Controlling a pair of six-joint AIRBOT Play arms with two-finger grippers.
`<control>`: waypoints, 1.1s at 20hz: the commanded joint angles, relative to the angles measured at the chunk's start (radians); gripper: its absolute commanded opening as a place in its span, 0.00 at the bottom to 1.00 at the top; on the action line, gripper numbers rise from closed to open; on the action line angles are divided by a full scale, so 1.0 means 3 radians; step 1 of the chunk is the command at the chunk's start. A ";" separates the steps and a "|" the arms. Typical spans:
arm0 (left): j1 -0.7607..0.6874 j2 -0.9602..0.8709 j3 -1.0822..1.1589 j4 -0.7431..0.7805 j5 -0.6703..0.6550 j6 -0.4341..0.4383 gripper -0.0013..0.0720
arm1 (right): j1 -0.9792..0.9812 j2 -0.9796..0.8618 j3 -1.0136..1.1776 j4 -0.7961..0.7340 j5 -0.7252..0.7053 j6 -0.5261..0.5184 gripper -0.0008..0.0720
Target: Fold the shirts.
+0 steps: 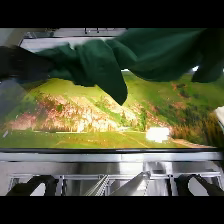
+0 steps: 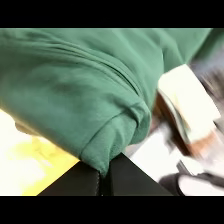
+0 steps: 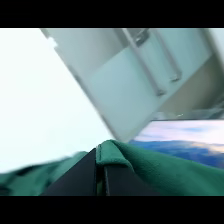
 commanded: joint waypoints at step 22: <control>0.0868 -0.1516 -0.1639 -0.0001 0.0145 0.0727 1.00 | 0.0013 -0.2163 -0.0388 -0.1928 0.0306 0.0680 0.72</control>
